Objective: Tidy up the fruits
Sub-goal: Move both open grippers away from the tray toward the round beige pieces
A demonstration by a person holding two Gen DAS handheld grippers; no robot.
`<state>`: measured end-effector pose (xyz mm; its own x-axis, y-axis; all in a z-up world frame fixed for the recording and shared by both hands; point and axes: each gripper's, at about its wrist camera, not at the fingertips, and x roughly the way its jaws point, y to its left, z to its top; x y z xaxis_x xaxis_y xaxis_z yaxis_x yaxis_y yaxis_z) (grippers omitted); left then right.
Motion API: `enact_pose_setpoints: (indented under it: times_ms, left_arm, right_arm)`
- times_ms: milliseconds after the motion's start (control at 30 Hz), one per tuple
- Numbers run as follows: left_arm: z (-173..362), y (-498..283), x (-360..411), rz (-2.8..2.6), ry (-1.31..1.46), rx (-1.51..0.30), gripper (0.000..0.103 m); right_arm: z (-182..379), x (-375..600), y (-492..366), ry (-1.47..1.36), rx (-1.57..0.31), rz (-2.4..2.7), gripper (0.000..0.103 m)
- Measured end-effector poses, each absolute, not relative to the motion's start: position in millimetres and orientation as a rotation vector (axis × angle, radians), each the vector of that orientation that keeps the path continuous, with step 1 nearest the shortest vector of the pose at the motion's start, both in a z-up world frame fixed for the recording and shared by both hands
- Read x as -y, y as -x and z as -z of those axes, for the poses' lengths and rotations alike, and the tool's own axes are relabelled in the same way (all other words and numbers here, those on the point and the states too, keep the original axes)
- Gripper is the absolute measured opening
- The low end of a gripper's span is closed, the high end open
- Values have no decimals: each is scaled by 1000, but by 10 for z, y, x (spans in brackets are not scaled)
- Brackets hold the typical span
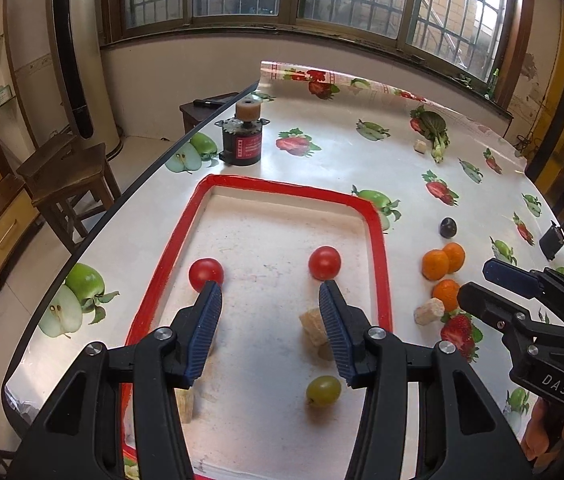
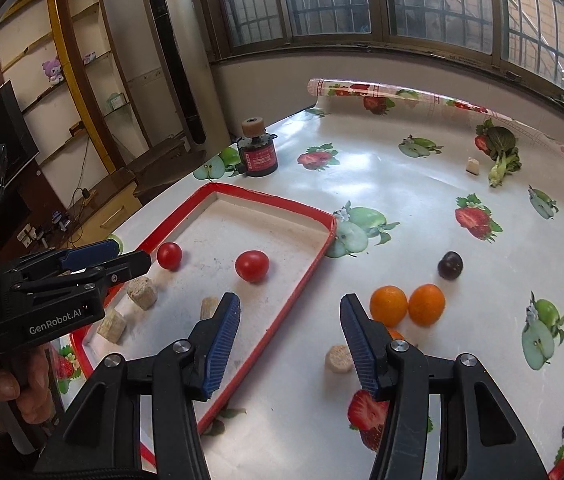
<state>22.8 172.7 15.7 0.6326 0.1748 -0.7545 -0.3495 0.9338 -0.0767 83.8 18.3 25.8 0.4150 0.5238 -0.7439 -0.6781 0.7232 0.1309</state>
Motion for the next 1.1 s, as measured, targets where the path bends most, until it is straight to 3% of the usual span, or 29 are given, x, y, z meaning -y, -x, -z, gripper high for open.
enact_pose_setpoints:
  times_ms: [1100]
  left_arm:
    - [-382, -184, -863, -156, 148, -808, 49]
  right_arm:
    - [-501, 1169, -502, 137, -792, -562, 55]
